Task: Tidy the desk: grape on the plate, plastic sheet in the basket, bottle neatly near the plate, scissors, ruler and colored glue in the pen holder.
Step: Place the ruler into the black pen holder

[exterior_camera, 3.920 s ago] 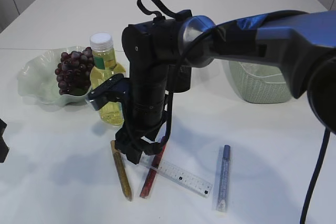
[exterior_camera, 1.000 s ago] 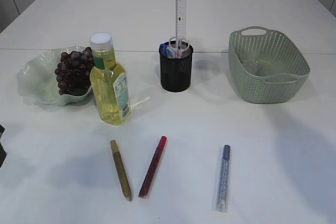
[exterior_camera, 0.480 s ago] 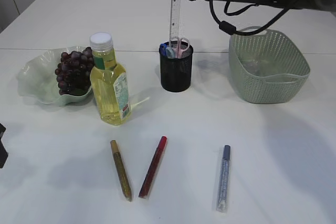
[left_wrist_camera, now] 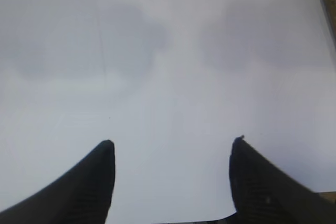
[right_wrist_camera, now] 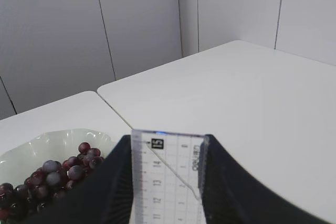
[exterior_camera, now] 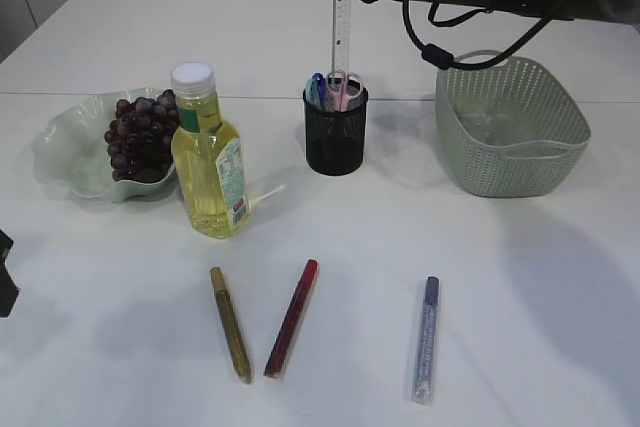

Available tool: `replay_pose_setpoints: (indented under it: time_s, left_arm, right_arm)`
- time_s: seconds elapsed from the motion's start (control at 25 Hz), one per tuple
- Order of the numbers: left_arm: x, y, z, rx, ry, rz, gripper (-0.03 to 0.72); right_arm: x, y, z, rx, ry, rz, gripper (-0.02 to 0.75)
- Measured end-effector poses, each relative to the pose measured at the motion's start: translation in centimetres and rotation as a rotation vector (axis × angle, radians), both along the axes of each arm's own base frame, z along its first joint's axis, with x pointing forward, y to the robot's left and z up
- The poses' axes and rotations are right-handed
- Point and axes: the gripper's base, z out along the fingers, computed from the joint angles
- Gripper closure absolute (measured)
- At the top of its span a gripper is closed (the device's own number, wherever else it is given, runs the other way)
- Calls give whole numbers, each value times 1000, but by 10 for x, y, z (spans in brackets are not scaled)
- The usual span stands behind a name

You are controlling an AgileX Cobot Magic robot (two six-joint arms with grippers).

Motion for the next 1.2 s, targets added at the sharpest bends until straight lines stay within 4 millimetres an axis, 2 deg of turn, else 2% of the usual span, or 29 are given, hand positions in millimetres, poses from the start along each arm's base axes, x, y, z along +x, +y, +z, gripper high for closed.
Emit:
replay_pose_setpoints:
  time_s: [0.28, 0.44, 1.0, 1.08, 1.2]
  left_arm:
    - [0, 0, 0, 0, -2, 0, 193]
    - [0, 0, 0, 0, -2, 0, 193]
    - [0, -1, 0, -8, -1, 4, 200]
    - [0, -1, 0, -8, 2, 4, 201]
    - [0, -1, 0, -9, 3, 5, 202]
  right_arm:
    - [0, 0, 0, 28, 35, -3, 438]
    - [-1, 1, -4, -16, 56, 12, 438]
    - [0, 3, -43, -59, 151, 50, 435]
    - [0, 3, -46, -59, 161, 51, 417]
    - [0, 3, -47, -55, 170, 53, 341]
